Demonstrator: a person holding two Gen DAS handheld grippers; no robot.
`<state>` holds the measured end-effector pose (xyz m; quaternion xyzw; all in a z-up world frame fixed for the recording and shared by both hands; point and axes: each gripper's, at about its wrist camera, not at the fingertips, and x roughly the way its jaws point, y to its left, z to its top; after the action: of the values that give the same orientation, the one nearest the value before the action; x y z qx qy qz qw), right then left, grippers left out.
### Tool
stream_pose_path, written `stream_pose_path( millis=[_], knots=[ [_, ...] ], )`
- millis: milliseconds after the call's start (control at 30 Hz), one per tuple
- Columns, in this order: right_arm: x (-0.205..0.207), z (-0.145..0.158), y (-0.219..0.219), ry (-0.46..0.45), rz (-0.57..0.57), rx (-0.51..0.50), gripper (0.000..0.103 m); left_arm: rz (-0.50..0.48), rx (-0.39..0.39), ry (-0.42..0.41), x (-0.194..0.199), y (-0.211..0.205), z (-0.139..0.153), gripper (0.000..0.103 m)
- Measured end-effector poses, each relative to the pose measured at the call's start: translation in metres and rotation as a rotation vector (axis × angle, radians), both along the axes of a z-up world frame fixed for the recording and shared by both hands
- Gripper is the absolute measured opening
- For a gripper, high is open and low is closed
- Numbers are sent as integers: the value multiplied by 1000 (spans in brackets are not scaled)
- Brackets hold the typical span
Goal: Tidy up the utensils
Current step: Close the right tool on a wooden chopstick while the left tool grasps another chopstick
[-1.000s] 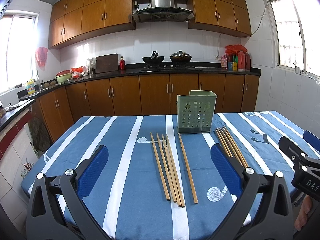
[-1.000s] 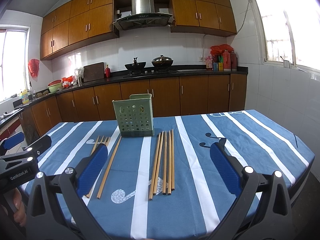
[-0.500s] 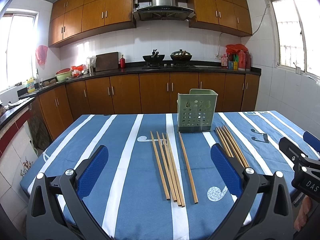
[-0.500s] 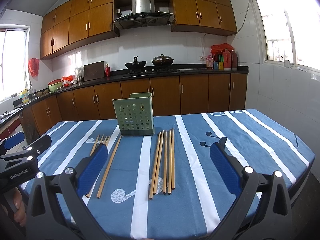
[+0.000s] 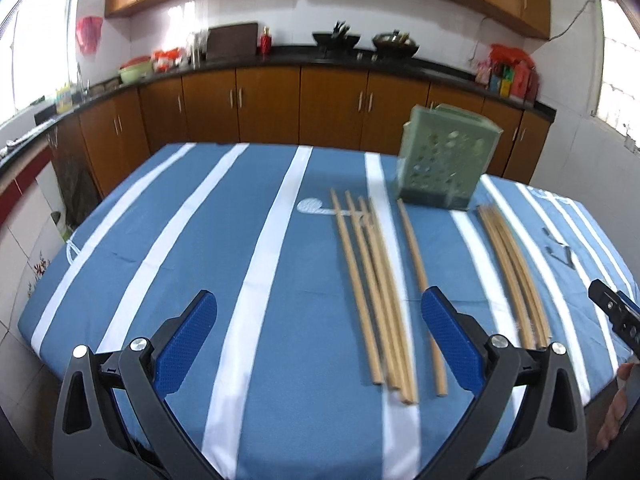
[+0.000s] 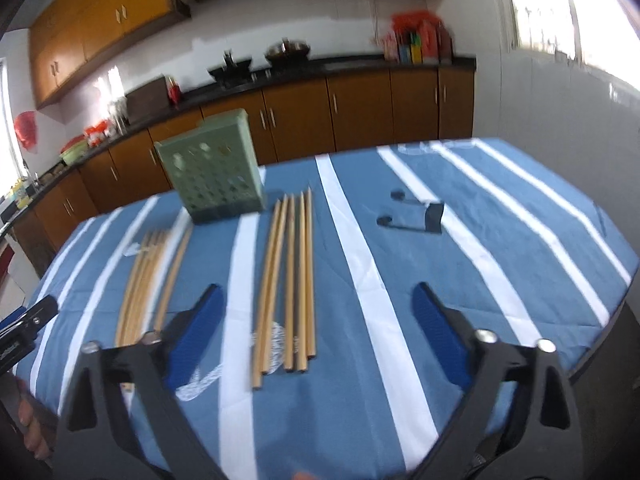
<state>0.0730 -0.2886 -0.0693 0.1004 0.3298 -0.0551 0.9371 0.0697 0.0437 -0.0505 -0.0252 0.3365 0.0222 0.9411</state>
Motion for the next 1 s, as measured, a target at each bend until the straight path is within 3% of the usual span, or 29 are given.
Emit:
stream_pose_path(
  millis=[100,200,333,400,667,767,900,1000],
  knots=[
    [37,-15,-8,108,34,62,51,-4,2,38,13,6,-5,101],
    [62,-28,-10,167,50,97,32,-10,11,68,21,8,-9,92],
    [84,-42,-9,227,54,105,25,-26,-12,112,30,12,-16,79],
    [91,-48,-9,250,55,100,21,-40,-19,128,31,12,-20,77],
    [95,-49,-8,250,63,48,15,-69,-42,165,49,11,-29,72],
    [102,-50,-5,253,44,-36,9,-83,-50,177,55,9,-31,65],
    [103,-51,-18,243,-12,8,8,-116,-69,208,62,4,-38,52],
    [103,-51,-16,237,3,-20,8,-142,-68,230,66,-2,-44,45]
  ],
)
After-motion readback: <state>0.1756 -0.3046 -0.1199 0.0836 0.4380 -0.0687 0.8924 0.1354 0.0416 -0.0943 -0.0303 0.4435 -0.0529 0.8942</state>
